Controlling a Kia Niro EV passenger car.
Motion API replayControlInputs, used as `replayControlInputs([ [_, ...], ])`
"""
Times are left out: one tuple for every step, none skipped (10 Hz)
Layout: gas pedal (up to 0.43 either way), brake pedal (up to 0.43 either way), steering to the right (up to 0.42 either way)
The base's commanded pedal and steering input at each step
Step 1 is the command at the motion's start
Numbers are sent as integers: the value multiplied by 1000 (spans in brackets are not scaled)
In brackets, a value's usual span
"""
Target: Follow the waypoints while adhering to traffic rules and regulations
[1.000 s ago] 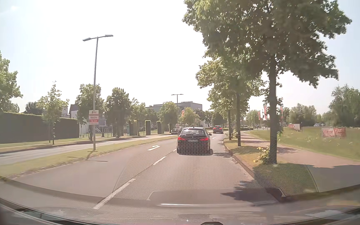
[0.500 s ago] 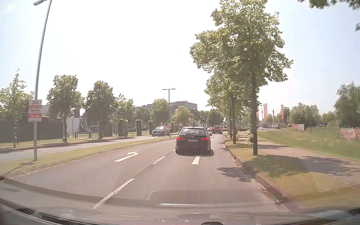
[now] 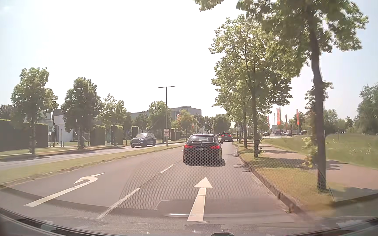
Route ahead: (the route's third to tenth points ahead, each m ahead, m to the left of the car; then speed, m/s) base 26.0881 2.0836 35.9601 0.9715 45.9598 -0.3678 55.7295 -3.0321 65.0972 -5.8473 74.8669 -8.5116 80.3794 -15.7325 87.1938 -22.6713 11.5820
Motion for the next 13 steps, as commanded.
replayControlInputs([
  [0,0,15],
  [0,0,14],
  [0,0,14],
  [0,0,14],
  [0,0,14],
  [0,0,14],
  [0,0,14],
  [0,0,14],
  [0,0,14],
  [0,0,14],
  [8,0,14],
  [8,0,14],
  [8,0,14],
])
